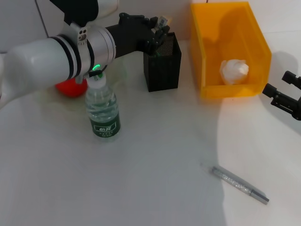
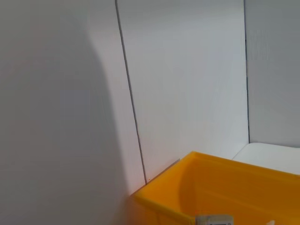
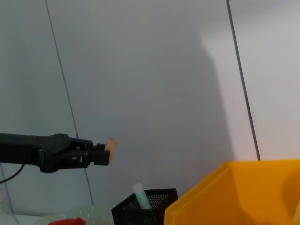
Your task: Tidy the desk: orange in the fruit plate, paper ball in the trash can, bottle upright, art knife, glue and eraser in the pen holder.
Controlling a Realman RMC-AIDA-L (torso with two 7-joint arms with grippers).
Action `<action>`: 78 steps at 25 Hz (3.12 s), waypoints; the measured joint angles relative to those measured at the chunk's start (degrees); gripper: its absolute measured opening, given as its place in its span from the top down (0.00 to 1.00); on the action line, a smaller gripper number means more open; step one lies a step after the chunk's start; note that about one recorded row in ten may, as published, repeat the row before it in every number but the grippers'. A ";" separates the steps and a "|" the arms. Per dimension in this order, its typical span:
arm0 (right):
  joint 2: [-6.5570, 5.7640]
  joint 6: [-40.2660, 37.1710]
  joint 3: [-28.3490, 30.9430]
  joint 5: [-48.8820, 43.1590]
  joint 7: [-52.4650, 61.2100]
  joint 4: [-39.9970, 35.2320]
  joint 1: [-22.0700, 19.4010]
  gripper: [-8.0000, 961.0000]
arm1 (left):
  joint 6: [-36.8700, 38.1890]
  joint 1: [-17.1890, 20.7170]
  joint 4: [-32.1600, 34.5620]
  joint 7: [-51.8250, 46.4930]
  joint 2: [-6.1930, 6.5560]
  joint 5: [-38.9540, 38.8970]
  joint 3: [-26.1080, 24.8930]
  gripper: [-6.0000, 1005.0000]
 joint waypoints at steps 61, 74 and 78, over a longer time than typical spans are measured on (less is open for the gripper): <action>2.53 -16.41 4.38 15.30 -19.33 32.58 6.31 0.15 | -18.04 8.77 14.34 6.28 -0.14 7.17 26.86 0.72; 2.28 -13.22 4.20 13.18 -19.53 31.51 7.48 0.30 | -17.57 9.32 14.94 6.27 -0.09 7.18 27.86 0.72; 2.44 -11.70 4.15 12.88 -21.31 31.38 7.87 0.43 | -17.29 9.17 15.39 6.11 -0.09 8.63 28.06 0.72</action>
